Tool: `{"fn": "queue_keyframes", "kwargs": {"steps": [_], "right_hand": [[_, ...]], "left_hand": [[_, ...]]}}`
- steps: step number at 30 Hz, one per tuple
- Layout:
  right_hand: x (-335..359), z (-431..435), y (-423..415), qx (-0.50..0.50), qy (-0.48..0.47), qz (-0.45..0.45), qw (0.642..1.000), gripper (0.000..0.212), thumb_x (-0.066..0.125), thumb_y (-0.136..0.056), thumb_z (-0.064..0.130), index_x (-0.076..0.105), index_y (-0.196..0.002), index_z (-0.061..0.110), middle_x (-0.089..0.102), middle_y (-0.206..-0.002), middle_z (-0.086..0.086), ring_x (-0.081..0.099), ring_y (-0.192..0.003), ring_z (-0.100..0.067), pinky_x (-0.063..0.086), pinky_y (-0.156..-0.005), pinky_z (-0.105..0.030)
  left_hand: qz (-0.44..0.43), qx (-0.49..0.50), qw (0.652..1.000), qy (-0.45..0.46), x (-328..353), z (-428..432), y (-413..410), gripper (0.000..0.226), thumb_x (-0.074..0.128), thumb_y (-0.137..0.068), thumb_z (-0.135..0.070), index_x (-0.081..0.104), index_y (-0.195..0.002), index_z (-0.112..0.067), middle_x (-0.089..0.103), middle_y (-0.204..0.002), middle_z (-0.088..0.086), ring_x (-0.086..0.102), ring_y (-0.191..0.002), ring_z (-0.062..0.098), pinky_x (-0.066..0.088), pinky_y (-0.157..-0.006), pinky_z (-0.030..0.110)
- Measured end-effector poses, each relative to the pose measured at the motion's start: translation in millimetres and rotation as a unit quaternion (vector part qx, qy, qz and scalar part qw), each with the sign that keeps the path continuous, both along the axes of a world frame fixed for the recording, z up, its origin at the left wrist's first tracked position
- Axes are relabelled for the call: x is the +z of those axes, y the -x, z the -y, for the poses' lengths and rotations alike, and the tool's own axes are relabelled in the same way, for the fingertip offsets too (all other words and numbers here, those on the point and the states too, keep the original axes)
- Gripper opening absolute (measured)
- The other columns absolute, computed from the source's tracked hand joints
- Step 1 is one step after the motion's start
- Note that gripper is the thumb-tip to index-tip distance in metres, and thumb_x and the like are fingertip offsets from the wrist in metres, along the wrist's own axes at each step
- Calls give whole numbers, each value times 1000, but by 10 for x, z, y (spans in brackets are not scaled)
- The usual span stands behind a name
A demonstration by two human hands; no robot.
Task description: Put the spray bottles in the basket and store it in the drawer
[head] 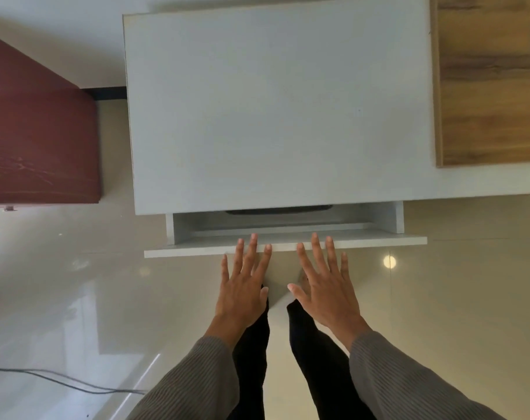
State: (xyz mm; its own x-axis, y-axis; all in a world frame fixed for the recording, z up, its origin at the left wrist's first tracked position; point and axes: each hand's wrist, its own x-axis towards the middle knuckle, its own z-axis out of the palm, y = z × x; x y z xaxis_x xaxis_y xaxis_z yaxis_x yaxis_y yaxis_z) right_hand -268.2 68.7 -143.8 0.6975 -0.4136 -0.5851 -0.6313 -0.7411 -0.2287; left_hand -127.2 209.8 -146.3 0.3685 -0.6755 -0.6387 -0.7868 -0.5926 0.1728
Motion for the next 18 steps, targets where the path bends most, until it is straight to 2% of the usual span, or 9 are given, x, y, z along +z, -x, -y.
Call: {"fn": "queue_keyframes", "kwargs": {"steps": [3,6,10,14,18], "right_hand": [[-40,135,-189,2,28,5,1000,89,50,-92,51,-10,-155,31,-17,-163,-8,-14,-150,-33,8,-120,-59],[-78,224,-365,-11,59,1,998,97,60,-86,36,-8,-156,28,-14,-164,-11,-12,-150,-34,9,-120,-59],[-109,170,-452,-43,108,-18,993,95,62,-86,34,-3,-156,26,-11,-164,-10,-10,-151,-36,5,-119,-62],[-81,115,-483,-59,136,8,989,91,59,-89,38,1,-157,24,-4,-165,-10,-6,-151,-37,4,-118,-62],[33,124,-501,-74,132,34,988,92,62,-88,36,3,-157,22,-1,-166,-8,-4,-151,-37,9,-118,-63]], "left_hand": [[25,6,1000,10,-42,129,-141,96,49,-94,-42,-29,-149,-29,-37,-157,5,-32,-144,29,0,-119,59],[49,13,999,20,-71,268,-232,97,52,-93,-43,-23,-152,-26,-32,-159,8,-26,-147,32,3,-119,60],[77,4,996,40,-98,296,-265,97,59,-89,-43,-9,-156,-23,-22,-162,10,-16,-150,32,2,-120,58],[84,-13,993,81,-57,300,-329,98,65,-85,-39,0,-157,-20,-10,-164,13,-6,-151,33,9,-119,59],[87,-29,991,94,93,422,-501,93,57,-89,-37,-4,-156,-18,-11,-165,10,-7,-151,30,9,-119,59]]}}
